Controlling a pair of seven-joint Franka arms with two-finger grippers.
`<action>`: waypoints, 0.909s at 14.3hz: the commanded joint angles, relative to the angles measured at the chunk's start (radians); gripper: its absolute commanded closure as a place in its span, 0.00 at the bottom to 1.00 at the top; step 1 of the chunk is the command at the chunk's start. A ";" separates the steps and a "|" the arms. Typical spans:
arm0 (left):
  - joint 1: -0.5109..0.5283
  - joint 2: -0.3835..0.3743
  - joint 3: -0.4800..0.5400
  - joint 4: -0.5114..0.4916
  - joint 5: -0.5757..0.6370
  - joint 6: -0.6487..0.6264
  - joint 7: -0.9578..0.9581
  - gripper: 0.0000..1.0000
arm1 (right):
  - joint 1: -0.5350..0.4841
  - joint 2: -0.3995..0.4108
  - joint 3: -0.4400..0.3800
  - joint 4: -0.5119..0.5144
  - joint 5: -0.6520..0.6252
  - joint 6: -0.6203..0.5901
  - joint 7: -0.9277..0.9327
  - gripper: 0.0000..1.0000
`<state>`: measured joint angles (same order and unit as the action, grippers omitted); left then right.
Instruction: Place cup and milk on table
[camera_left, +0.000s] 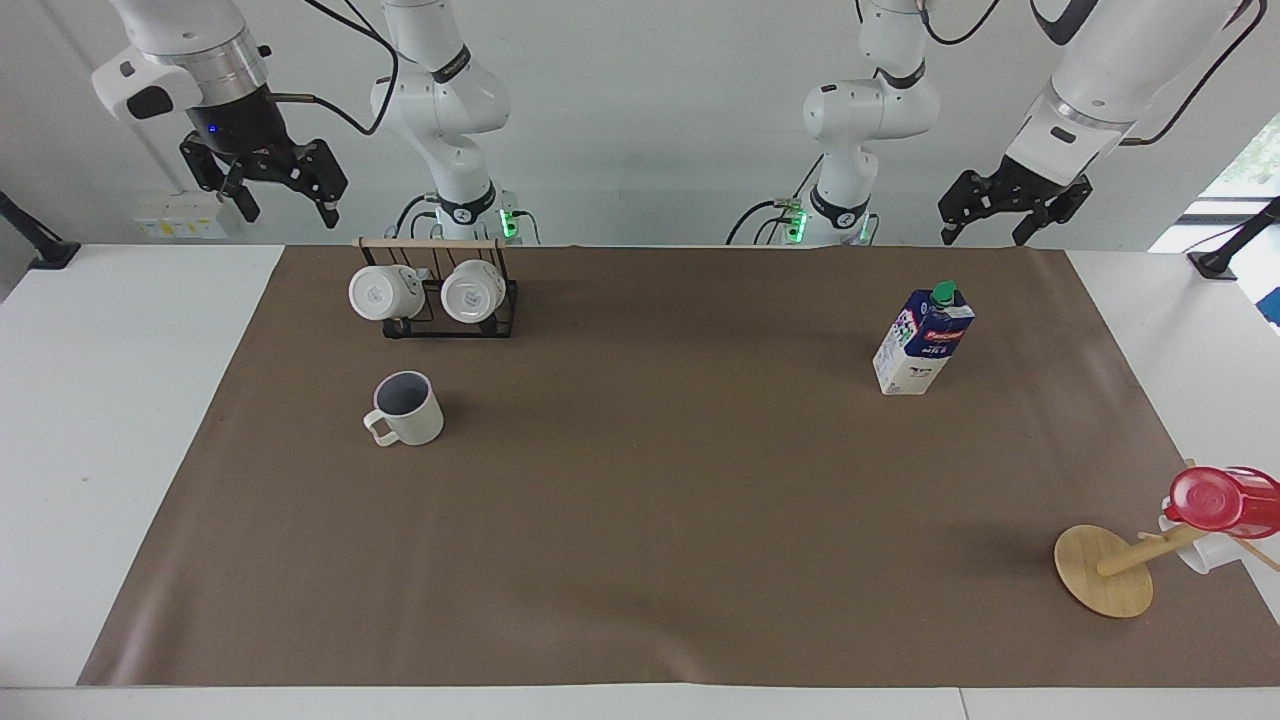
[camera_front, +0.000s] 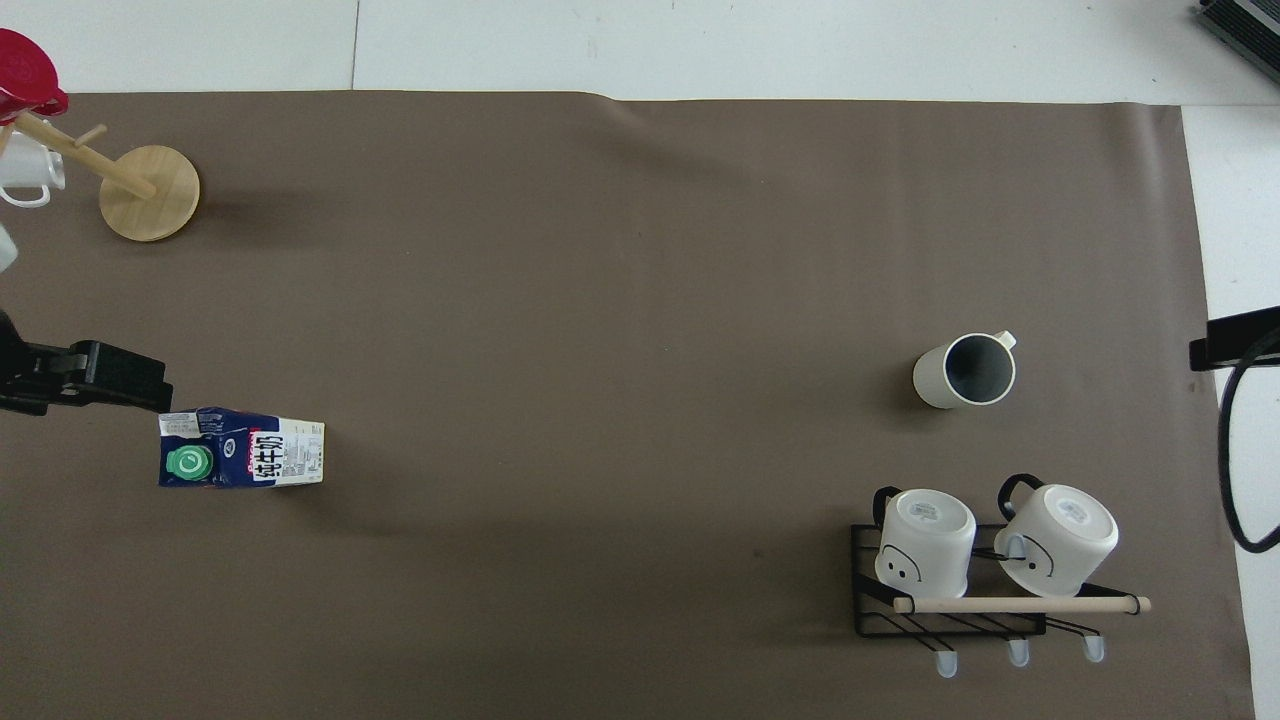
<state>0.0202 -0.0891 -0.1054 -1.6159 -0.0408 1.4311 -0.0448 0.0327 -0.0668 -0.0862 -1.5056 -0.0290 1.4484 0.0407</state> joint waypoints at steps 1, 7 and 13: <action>0.006 -0.004 0.001 0.010 -0.017 -0.014 -0.004 0.00 | 0.003 -0.022 -0.003 -0.027 -0.009 0.015 0.022 0.00; 0.017 -0.004 0.003 0.010 -0.017 -0.012 -0.003 0.00 | 0.001 -0.028 -0.003 -0.034 -0.006 0.015 0.027 0.00; 0.017 -0.004 0.004 0.010 -0.017 -0.012 -0.003 0.00 | 0.003 -0.034 -0.003 -0.047 -0.006 0.017 0.027 0.00</action>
<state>0.0203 -0.0891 -0.0955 -1.6159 -0.0408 1.4310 -0.0448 0.0327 -0.0693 -0.0866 -1.5097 -0.0290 1.4484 0.0467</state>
